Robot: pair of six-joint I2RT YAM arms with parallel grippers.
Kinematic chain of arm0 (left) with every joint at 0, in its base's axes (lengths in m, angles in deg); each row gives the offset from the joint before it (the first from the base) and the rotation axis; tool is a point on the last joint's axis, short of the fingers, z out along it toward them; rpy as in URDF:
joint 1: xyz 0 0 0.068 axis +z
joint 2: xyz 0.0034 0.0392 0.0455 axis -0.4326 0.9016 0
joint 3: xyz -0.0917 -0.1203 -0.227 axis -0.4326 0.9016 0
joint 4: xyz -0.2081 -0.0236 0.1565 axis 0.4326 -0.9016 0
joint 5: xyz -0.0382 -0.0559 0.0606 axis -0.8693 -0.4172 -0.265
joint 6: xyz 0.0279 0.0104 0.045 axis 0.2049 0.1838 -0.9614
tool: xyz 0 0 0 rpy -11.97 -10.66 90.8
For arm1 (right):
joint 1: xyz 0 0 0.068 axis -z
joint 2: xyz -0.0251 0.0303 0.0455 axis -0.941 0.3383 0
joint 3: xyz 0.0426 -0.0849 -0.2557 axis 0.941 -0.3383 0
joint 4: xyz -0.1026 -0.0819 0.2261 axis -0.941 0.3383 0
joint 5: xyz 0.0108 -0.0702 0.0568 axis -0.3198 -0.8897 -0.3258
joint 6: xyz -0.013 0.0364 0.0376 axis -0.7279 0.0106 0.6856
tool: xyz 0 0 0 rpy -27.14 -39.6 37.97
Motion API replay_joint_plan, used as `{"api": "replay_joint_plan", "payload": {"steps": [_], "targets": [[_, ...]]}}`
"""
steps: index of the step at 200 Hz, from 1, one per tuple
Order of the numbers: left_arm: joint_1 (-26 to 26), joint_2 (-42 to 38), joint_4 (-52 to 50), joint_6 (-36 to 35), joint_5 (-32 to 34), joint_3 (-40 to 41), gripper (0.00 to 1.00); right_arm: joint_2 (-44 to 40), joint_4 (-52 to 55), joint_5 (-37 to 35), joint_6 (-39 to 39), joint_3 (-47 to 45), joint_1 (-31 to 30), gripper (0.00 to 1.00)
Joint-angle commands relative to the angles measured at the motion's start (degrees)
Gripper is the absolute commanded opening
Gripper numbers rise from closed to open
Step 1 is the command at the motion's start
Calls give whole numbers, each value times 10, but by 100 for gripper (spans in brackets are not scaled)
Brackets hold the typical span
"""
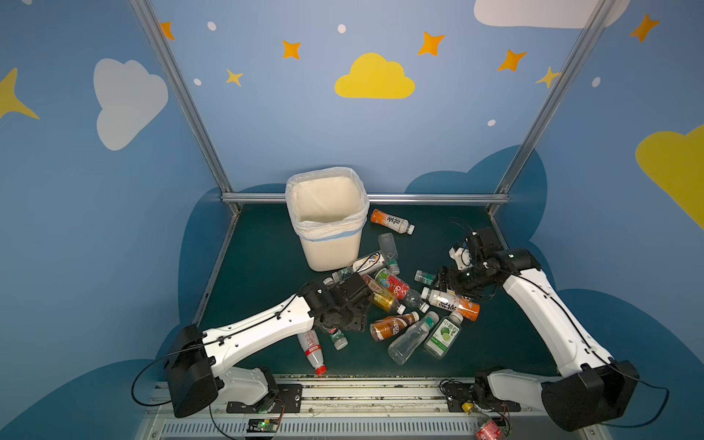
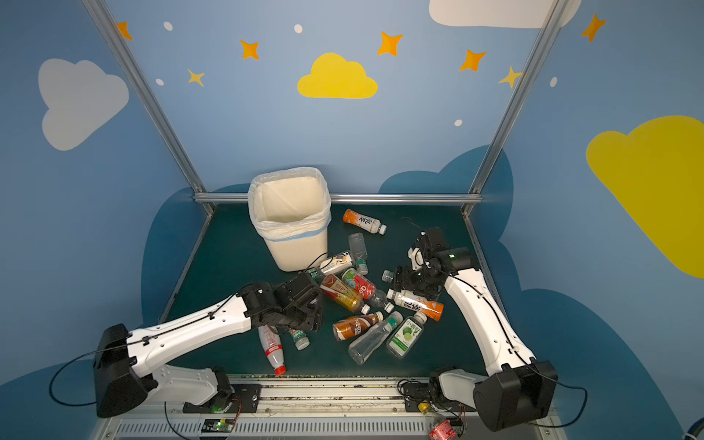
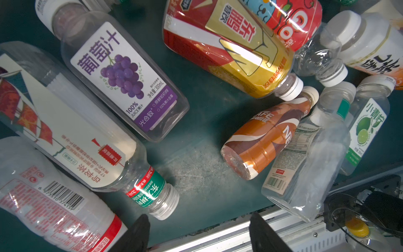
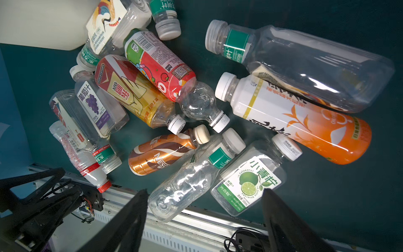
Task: Throw the plastic bottles in the bin
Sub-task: Pick up the plastic bottle from the bottom-left of the table.
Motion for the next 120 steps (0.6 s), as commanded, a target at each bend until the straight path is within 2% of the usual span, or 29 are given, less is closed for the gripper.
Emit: {"api": "replay_joint_plan", "payload": {"steps": [1,37,51,66,84,120], "targets": [[0,-10,-7,18,3,-5,73,8,-21,25,-4,-8,5,83],[5,-20,-32,54,30,1,74,44,-27,55,-28,6,11,82],[16,-22,-78,116,68,2,73,60,-17,64,-34,14,10,81],[43,-36,-107,149,67,21,73,64,-14,70,-42,11,9,80],[67,-79,-107,200,74,58,74,63,-17,74,-49,2,8,81],[116,-164,-58,238,81,116,76,70,-26,94,-54,-4,0,81]]}}
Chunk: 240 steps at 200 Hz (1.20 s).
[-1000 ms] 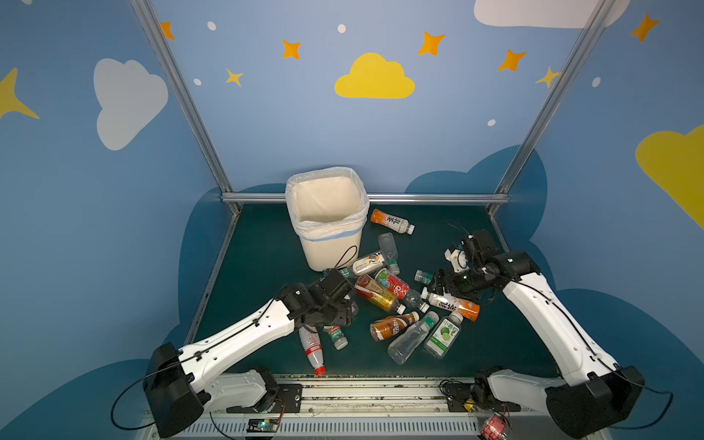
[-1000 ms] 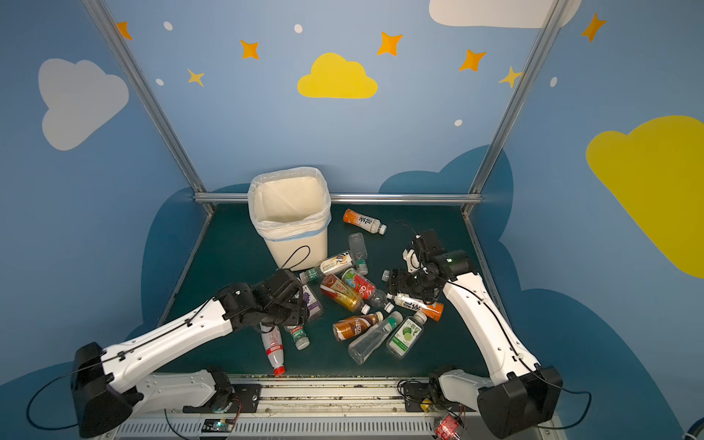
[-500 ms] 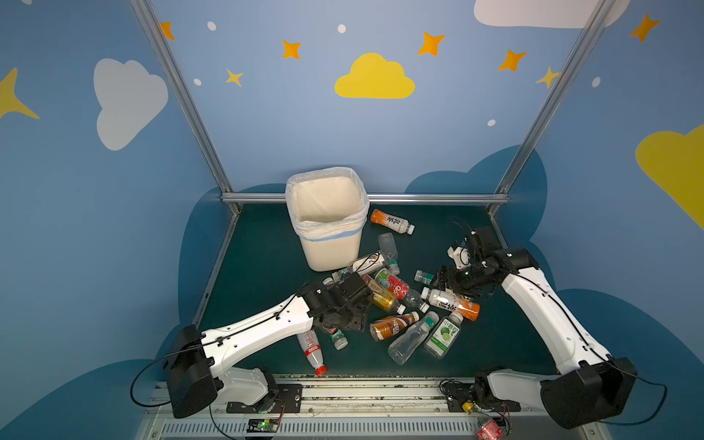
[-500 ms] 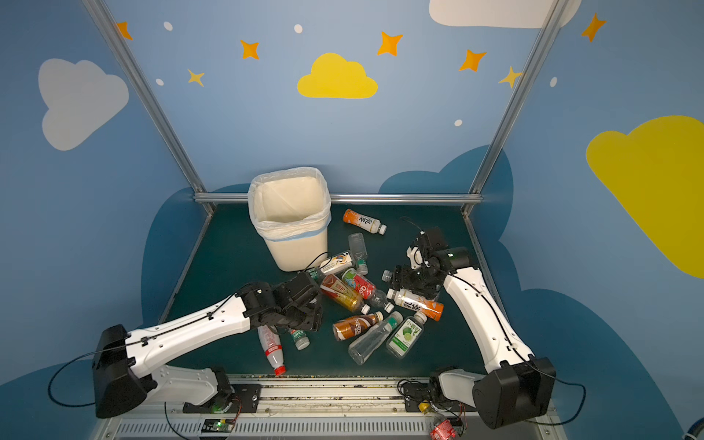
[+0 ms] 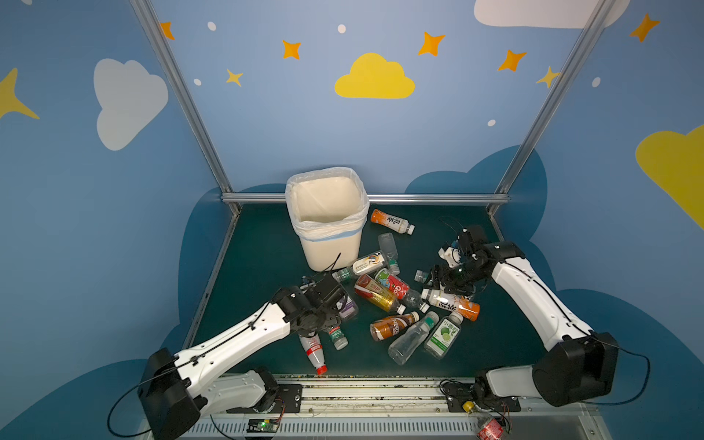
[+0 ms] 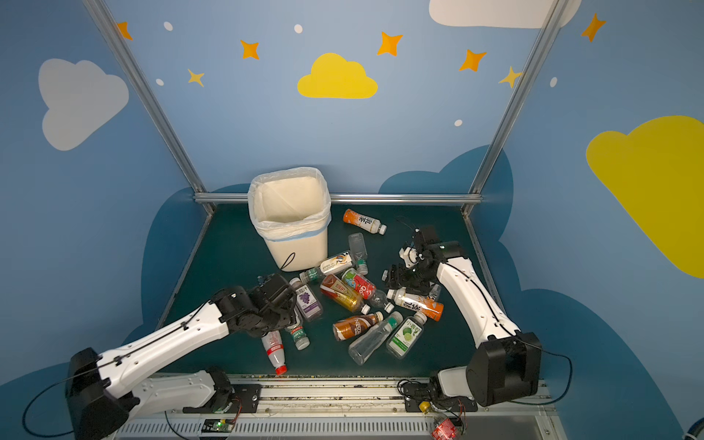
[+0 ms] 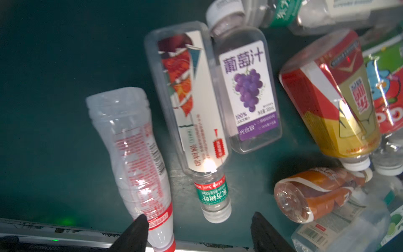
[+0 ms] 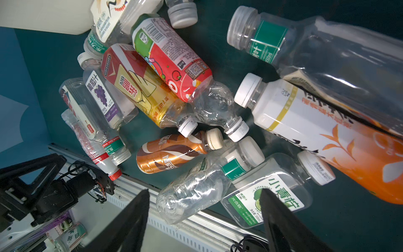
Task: Throw the plastic bottles in the bin
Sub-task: Pick up the plastic bottle from the bottom-left of the table.
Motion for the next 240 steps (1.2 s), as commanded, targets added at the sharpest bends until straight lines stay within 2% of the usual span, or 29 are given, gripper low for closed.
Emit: {"api": "replay_joint_plan", "payload": {"steps": [1,46,82,113,182,240], "targets": [[26,-40,4,54,21,17,76,3,-3,24,-14,-4,-8,81],[58,-48,-45,66,23,29,86,13,-3,20,-21,3,-42,81],[101,-72,-6,88,-17,91,84,12,-7,27,-19,7,-50,81],[137,-86,7,72,-27,114,83,12,-3,28,-24,17,-50,81],[149,-17,83,44,-52,129,84,39,-2,38,-36,44,-50,81],[155,46,92,31,-64,130,83,62,7,44,-50,62,-46,81]]}}
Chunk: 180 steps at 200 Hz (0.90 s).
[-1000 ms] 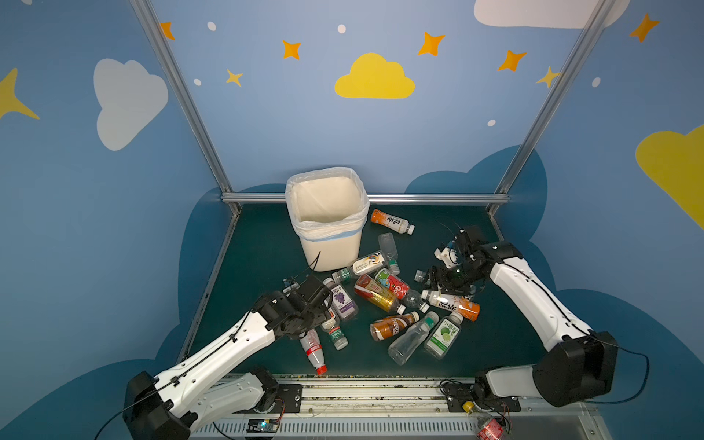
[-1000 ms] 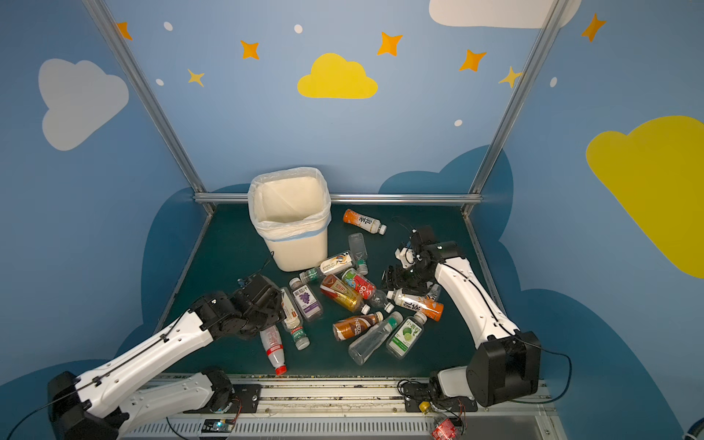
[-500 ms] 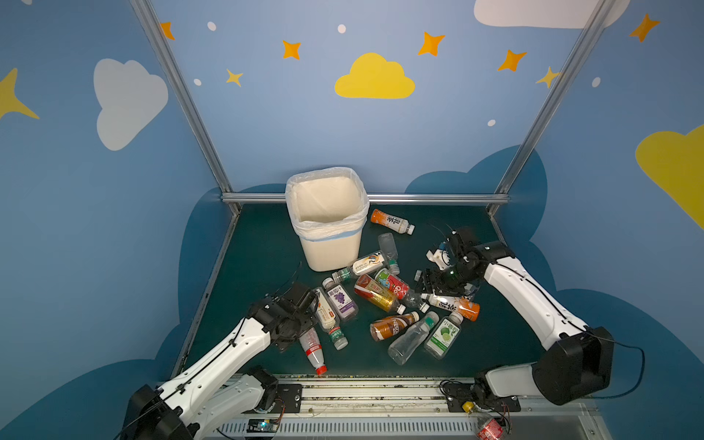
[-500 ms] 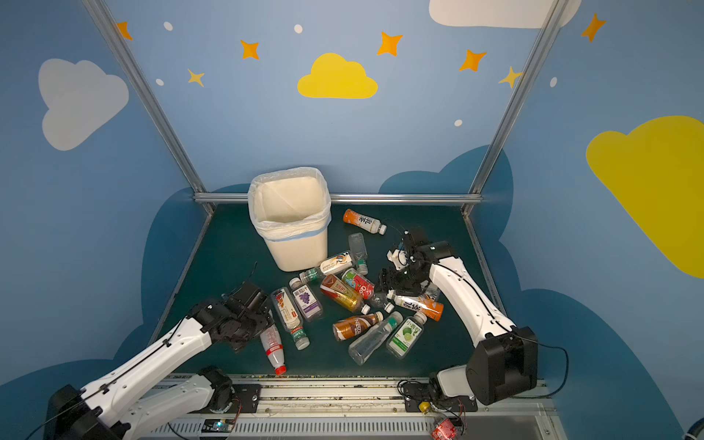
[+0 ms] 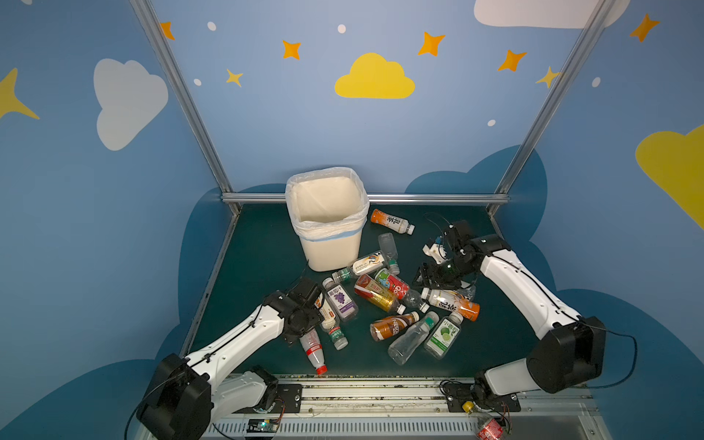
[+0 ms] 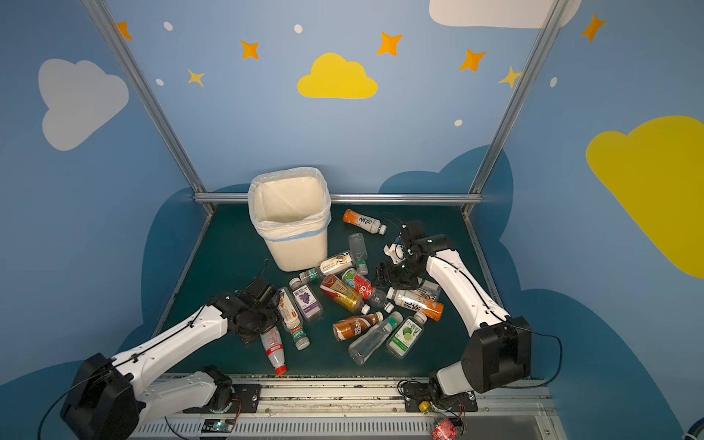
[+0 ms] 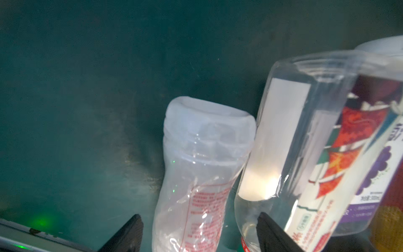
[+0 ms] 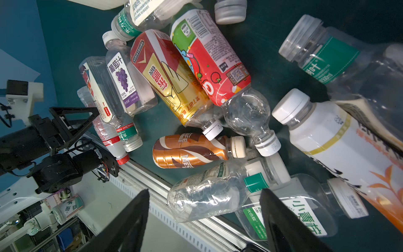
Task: Throw the plastic bottles in the bin
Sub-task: Pick up the plastic bottle from the bottom-left of the table.
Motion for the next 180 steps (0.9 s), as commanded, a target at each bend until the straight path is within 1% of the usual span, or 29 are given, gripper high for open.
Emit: {"api": "replay_joint_plan", "payload": {"steps": [1,25,41,78,93,118,127,149,166,180], "targets": [[4,18,0,-13,-4,4,83,10,11,10,-14,17,2,81],[5,48,1,-24,-4,4,83,17,11,14,-18,19,6,81],[5,66,2,-35,-6,1,81,23,13,15,-21,21,8,81],[9,80,19,-38,-4,2,67,32,22,15,-28,32,14,81],[15,73,16,-39,0,2,64,33,25,15,-30,36,16,81],[25,37,-12,-41,5,-1,61,35,30,14,-34,43,19,81],[29,17,-27,-41,8,-3,59,37,31,13,-35,45,20,81],[49,-46,-56,-34,18,3,54,43,31,13,-36,54,23,81],[70,-97,-84,-29,21,4,54,51,34,15,-37,61,25,80],[80,-137,-125,-30,39,-15,54,56,37,19,-38,69,26,80]]}}
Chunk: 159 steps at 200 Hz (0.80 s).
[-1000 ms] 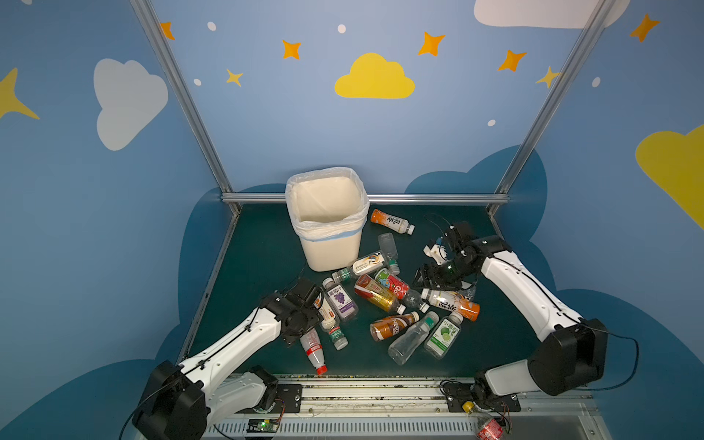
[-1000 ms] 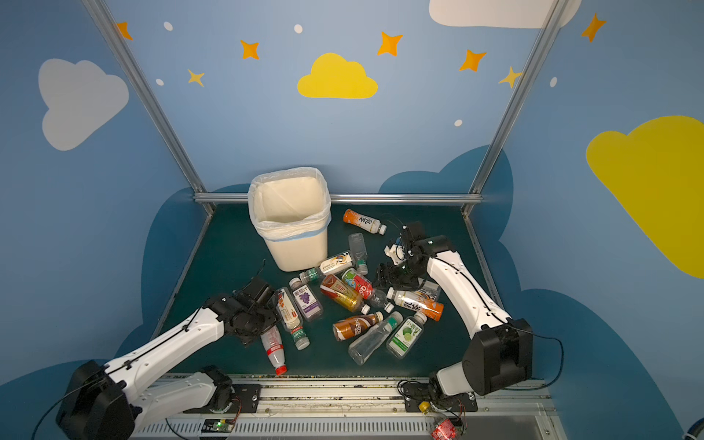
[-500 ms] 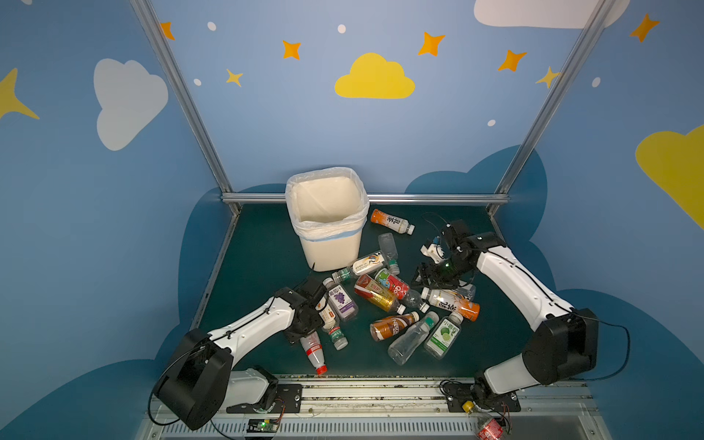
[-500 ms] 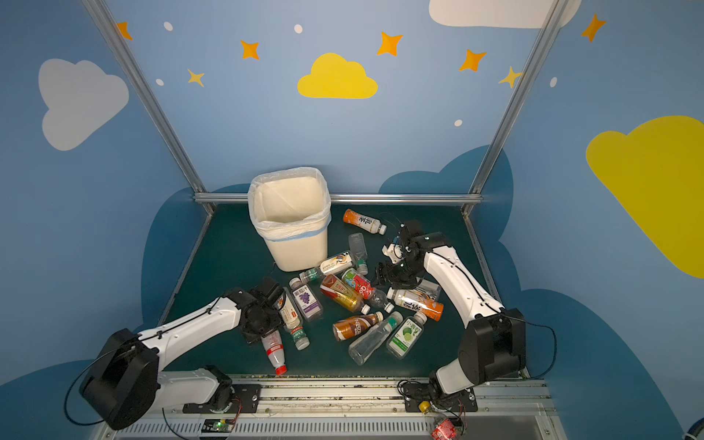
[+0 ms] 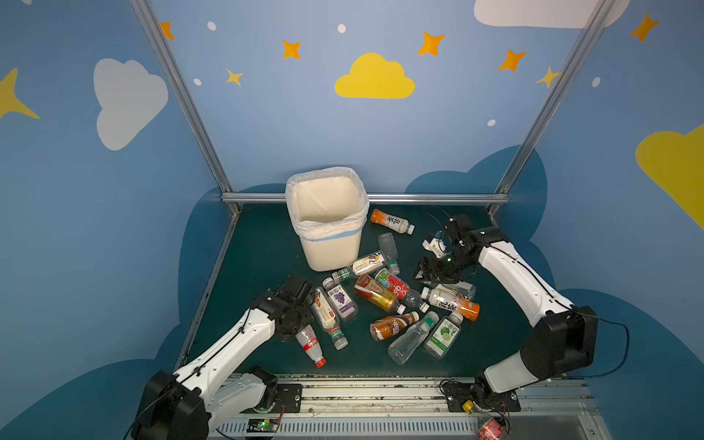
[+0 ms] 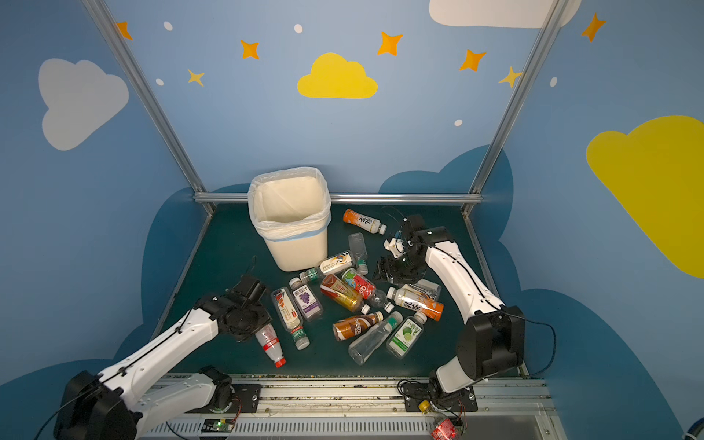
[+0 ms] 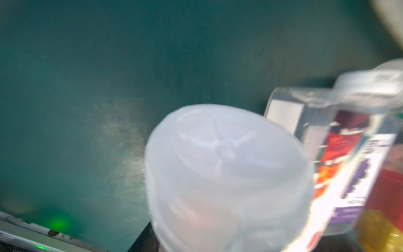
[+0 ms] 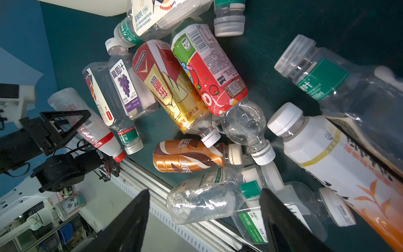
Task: Throw the plastic bottles in the bin
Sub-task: Pick up the plastic bottle from the bottom-left of the table, then throw the plastic bottle into the trash bin.
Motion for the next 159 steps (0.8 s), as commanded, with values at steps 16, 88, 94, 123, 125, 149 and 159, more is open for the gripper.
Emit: {"api": "replay_joint_plan", "payload": {"steps": [16,88,94,123,125,149,159], "targets": [[34,-101,-136,-5,63,-56,54,13,17,9,-9,28,3,80],[134,-76,-161,-143,81,-405,54,30,28,17,-9,75,2,79],[141,-53,-141,-158,64,-442,54,32,29,17,-9,79,2,79],[158,136,-40,-237,-37,-658,54,33,31,22,-7,98,1,79],[158,153,-37,-242,-43,-677,54,33,31,23,-7,99,2,79],[158,377,-58,-288,-86,-964,63,36,34,26,-7,108,3,79],[159,483,-122,-298,-91,-1138,97,37,39,25,-8,112,3,79]]}}
